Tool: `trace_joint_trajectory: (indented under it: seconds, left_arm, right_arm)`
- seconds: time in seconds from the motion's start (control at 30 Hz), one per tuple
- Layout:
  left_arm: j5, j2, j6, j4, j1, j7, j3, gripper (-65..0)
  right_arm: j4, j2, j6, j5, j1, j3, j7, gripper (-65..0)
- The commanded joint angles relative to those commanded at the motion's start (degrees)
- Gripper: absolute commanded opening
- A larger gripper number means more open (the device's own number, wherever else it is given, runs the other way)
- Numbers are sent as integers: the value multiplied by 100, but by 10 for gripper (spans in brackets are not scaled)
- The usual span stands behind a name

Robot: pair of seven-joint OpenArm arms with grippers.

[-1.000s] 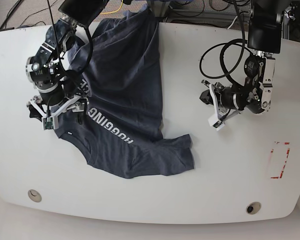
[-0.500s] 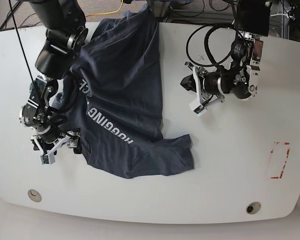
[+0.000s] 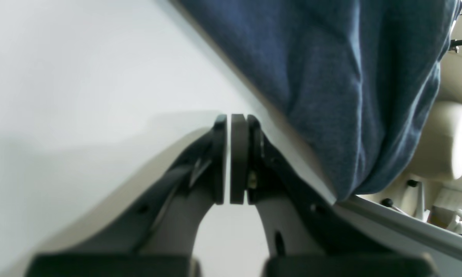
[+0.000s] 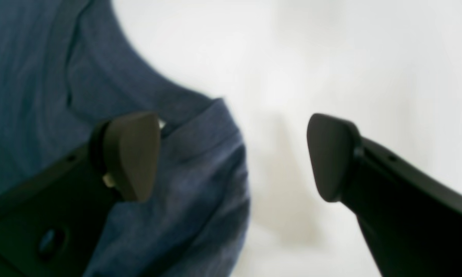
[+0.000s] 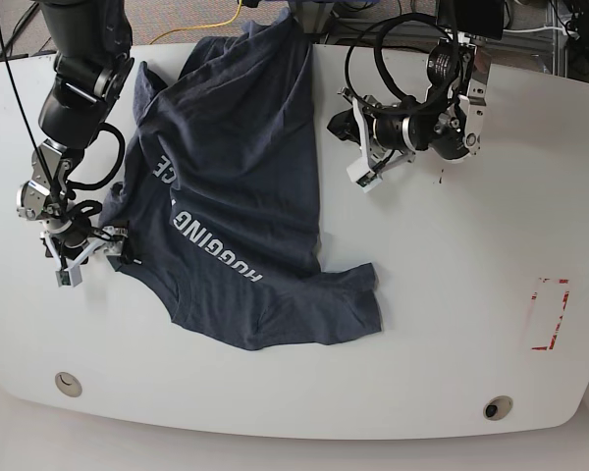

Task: Layout the t-shirt on the table in an organized manner, then fold the t-shirt properly
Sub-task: 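Spread the t-shirt flat with both grippers, then open and lift them, then move the left gripper to the t-shirt's hem and pinch it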

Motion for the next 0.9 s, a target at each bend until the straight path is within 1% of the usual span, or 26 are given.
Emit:
trace_joint_trajectory:
  seconds: [0.07, 0.17, 0.23, 0.4, 0.57, 0.63, 0.7, 0.73, 0.8, 0.83, 0.9]
  left_arm:
    - [0, 0, 0, 62, 53, 0, 0, -650]
    - [0, -26, 0, 114, 62, 0, 0, -650]
    - [0, -35, 0, 141, 62, 0, -18, -650]
    - [0, -35, 0, 132, 44, 0, -26, -650]
    - [0, -35, 0, 132, 35, 0, -26, -650]
    - [0, -35, 0, 132, 26, 0, -26, -650]
    - [0, -35, 0, 132, 26, 0, -26, -650]
    - [0, -35, 0, 132, 26, 0, -26, -650]
    - [0, -26, 0, 132, 26, -9, -26, -650]
    - [0, -18, 0, 132, 26, -9, -26, -650]
    - [0, -26, 0, 132, 35, -9, -26, -650]
  right_arm:
    - [53, -18, 0, 9, -149, 70, -176, -73]
    - [334, -88, 0, 237, -422, 281, -484, -73]
    - [571, -176, 0, 387, -607, 281, -659, -73]
    - [1090, -264, 0, 571, -967, 273, -888, -75]
    - [1512, -563, 0, 659, -1143, 264, -1099, -87]
    - [1644, -633, 0, 659, -1187, 264, -1178, -128]
    - [1758, -651, 0, 686, -1248, 264, -1257, -193]
    - [1811, -659, 0, 695, -1248, 264, -1284, -236]
    - [1837, -686, 0, 695, -1257, 264, -1301, -296]
    - [1837, -756, 0, 686, -1257, 264, -1301, -352]
    - [1837, -774, 0, 686, -1248, 264, -1301, -417]
